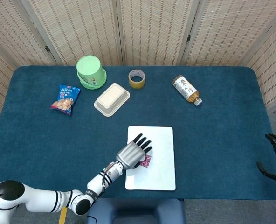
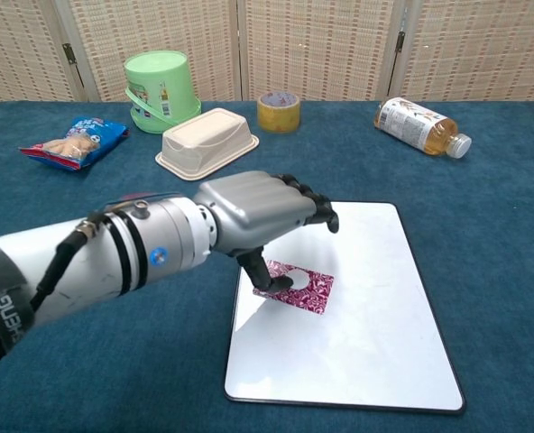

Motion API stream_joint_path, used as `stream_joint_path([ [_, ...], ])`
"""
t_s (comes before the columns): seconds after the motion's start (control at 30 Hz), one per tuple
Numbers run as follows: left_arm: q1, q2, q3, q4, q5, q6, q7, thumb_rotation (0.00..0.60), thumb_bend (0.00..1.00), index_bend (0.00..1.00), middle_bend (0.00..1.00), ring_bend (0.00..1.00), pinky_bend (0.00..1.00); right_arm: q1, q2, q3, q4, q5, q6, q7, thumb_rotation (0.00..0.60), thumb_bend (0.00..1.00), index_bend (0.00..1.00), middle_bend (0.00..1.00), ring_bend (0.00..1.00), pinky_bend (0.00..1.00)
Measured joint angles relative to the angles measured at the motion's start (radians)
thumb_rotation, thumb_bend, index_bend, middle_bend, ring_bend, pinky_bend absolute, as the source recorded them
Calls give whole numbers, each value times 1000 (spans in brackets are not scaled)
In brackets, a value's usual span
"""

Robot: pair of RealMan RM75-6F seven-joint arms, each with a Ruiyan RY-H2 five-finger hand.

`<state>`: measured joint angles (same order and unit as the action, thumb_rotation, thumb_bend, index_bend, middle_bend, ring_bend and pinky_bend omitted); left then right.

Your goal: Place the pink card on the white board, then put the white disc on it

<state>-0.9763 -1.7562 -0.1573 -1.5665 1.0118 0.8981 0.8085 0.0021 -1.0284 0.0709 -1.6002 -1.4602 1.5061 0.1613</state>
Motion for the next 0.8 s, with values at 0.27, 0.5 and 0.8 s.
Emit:
stream_joint_path([
  [0.27, 82, 152, -13, -97, 36, 100, -138, 600, 392, 215, 129, 94, 0, 2, 2, -2, -7, -4, -5, -6, 600, 291, 119, 156, 122, 114],
  [0.5, 198, 312, -10, -169, 73, 216, -269, 600, 393, 224, 129, 93, 0, 8, 2, 1, -9, -11, -5, -9, 600, 292, 120, 156, 122, 114],
  [0.8, 371, 503, 9, -213, 104, 362, -432, 600, 393, 231, 129, 94, 0, 11, 4, 1, -6, -14, -7, -4, 600, 292, 150, 156, 122, 114],
])
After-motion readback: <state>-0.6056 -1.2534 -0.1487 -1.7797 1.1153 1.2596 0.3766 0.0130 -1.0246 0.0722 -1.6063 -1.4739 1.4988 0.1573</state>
